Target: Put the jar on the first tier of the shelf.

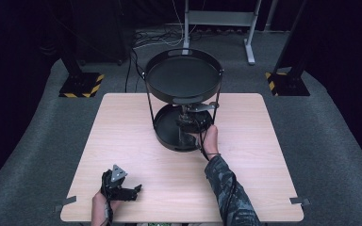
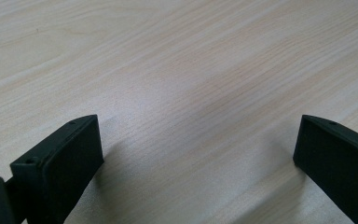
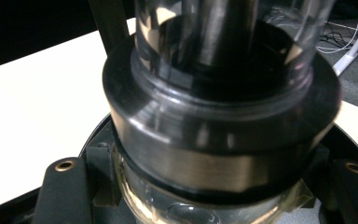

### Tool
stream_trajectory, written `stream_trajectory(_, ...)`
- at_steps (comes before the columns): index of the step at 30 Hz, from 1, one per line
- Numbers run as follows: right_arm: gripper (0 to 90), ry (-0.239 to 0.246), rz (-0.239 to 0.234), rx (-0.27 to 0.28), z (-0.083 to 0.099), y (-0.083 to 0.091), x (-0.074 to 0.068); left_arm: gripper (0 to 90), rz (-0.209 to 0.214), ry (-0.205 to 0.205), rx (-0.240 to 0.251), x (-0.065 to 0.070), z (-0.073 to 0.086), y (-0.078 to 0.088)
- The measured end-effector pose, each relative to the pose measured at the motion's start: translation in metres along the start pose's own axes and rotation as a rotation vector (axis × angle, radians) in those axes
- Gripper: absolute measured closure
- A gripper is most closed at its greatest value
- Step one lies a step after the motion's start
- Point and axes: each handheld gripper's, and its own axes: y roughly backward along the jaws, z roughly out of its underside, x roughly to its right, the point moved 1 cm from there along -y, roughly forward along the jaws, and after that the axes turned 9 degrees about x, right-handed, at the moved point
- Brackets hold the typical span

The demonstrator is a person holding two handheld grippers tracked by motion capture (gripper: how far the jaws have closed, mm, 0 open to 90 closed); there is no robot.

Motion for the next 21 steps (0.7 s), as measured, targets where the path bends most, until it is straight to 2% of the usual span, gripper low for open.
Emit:
stream_trajectory(4,29.5,-0.003,0.0,-0.009,-0.001,0.0,0.0,1.0,0.0,0.0,0.0,0.0,0.0,0.0)
stream_trajectory(6,26.0,-0.018,-0.002,-0.027,-0.002,0.0,0.001,1.1,0.0,-0.001,-0.001,0.0,0.0,0.0)
stream_trajectory(8,18.2,-0.033,0.004,-0.058,-0.002,0.001,0.001,1.1,0.0,0.0,0.0,0.0,0.0,0.0)
stream_trajectory(11,9.1,-0.043,-0.017,-0.104,-0.001,0.002,0.002,1.1,0.001,0.002,-0.001,0.0,0.0,0.0)
stream_trajectory(15,1.8,-0.019,-0.039,-0.183,0.001,0.007,0.0,1.0,0.001,0.003,-0.001,0.0,0.0,0.0)
stream_trajectory(21,0.0,0.008,-0.023,-0.21,0.008,0.031,-0.003,1.0,0.003,0.005,-0.002,0.0,0.0,0.0)
